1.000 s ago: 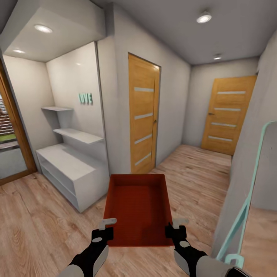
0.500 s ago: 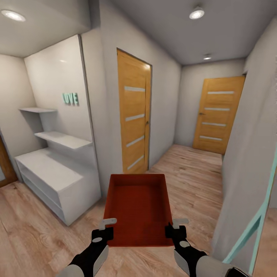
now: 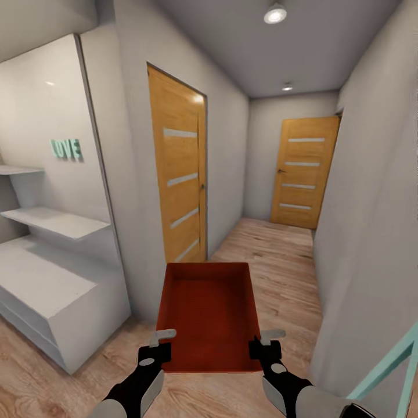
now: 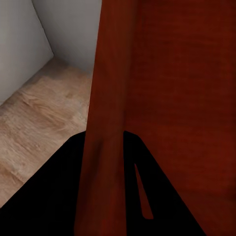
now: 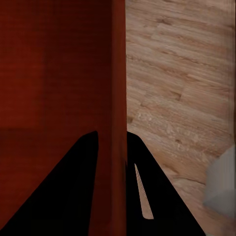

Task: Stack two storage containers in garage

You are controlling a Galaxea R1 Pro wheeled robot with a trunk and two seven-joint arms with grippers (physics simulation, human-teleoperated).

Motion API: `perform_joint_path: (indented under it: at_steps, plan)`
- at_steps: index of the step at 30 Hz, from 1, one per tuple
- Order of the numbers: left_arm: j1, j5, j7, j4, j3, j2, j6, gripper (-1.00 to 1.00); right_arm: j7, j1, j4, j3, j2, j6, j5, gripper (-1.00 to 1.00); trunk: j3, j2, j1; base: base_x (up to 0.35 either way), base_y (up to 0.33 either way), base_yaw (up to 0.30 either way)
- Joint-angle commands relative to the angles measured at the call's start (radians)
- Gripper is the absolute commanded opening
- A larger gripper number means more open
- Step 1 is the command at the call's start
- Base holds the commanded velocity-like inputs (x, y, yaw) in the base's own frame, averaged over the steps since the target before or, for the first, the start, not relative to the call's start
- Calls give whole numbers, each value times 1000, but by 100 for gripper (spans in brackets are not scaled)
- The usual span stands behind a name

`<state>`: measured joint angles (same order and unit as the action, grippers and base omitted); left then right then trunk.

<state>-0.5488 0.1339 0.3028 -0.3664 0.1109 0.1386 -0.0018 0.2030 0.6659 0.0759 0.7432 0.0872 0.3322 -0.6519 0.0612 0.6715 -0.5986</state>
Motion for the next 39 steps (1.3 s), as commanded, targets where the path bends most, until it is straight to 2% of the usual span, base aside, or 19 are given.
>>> perform_joint_path:
  at_steps: [1, 14, 26, 39]
  plan:
    - [0, 21, 7, 1, -8, -49, 0, -100, -2, 1, 2, -58, -6, 28, 6, -100, 2, 1, -1, 322, 121, -251]
    - [0, 21, 7, 1, -8, -49, 0, -100, -2, 1, 2, -58, -6, 28, 6, -100, 2, 1, -1, 322, 121, -250]
    - [0, 21, 7, 1, -8, -48, 0, -100, -2, 1, 2, -58, -6, 28, 6, -100, 2, 1, -1, 322, 121, -44]
    - [0, 21, 7, 1, -8, -48, 0, -100, -5, 1, 2, -58, -6, 29, 6, -100, 2, 1, -1, 322, 121, -218]
